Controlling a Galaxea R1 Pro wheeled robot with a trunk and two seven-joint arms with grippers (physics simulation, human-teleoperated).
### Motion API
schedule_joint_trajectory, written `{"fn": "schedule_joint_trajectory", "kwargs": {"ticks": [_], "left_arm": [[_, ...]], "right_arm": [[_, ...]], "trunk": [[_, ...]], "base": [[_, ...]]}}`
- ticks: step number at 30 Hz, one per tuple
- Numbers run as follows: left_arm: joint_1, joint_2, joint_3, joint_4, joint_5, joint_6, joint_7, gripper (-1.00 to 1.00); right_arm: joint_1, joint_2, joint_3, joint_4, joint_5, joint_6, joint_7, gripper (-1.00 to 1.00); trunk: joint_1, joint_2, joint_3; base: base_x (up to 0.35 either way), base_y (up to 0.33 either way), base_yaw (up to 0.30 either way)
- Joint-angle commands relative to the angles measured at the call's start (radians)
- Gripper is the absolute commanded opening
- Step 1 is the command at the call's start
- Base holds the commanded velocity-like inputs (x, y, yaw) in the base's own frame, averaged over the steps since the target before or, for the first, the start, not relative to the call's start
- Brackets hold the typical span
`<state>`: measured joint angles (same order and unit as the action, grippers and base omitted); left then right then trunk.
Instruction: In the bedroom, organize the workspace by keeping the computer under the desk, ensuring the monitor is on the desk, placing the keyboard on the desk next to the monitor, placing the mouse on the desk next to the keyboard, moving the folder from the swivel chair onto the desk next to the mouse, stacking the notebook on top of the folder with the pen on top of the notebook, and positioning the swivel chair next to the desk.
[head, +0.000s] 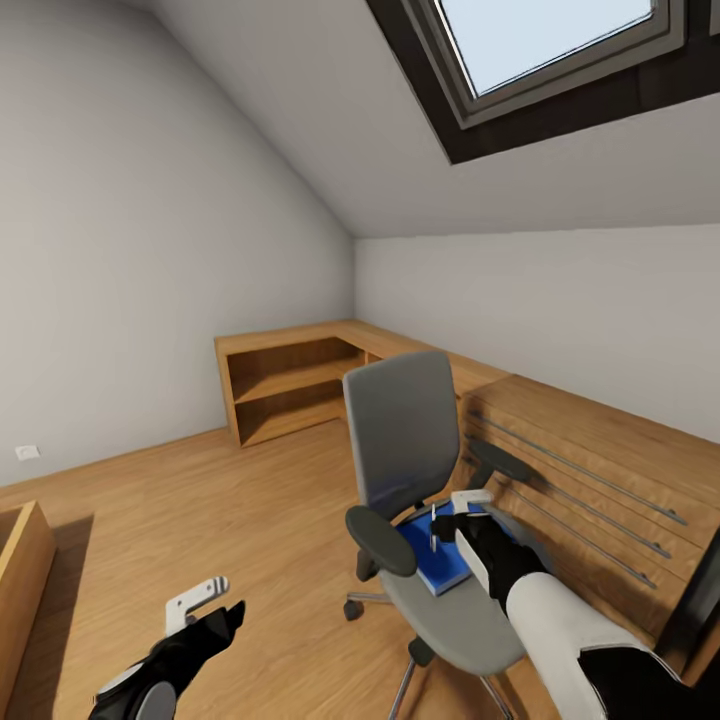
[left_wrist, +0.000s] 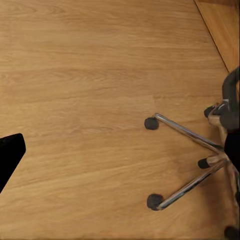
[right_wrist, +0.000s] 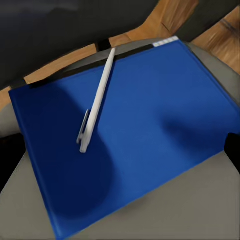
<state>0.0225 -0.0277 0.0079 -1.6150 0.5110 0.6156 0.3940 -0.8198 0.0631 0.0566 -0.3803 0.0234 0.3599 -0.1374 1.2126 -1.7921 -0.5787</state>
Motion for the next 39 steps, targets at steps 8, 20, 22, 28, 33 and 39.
{"fn": "schedule_joint_trajectory", "kwargs": {"ticks": [8,20,22,28,33,39], "left_arm": [[-0.001,-0.032,0.002,-0.003,0.018,-0.002,0.006,1.00],[-0.001,-0.030,0.002,0.019,0.006,-0.004,0.003,1.00],[-0.001,-0.029,0.002,0.020,0.006,-0.005,0.004,1.00],[-0.001,-0.023,0.005,0.016,0.006,-0.004,0.005,1.00],[-0.001,-0.019,0.006,0.011,0.006,-0.004,0.007,1.00],[-0.001,-0.021,0.069,-0.003,0.009,-0.003,0.009,1.00]], "right_arm": [[-0.011,-0.004,-0.018,0.011,-0.041,0.002,-0.003,1.00],[-0.010,0.002,-0.018,0.043,-0.043,0.001,-0.005,1.00],[-0.011,-0.001,-0.018,0.052,-0.043,0.000,-0.005,1.00],[-0.010,-0.003,-0.018,0.059,-0.043,-0.002,-0.005,1.00],[-0.010,-0.003,-0.017,0.059,-0.043,-0.002,-0.004,1.00],[-0.010,-0.002,-0.017,0.060,-0.043,-0.005,-0.004,1.00]], "trunk": [[0.004,-0.008,-0.004],[0.004,-0.008,-0.004],[0.004,-0.008,-0.004],[0.004,-0.008,-0.004],[0.004,-0.008,-0.004],[0.004,-0.008,-0.004]], "base": [[0.000,0.000,0.000],[0.149,0.000,0.000],[0.101,0.000,0.000],[0.134,0.000,0.000],[0.029,0.000,0.000],[0.004,0.000,0.000]]}}
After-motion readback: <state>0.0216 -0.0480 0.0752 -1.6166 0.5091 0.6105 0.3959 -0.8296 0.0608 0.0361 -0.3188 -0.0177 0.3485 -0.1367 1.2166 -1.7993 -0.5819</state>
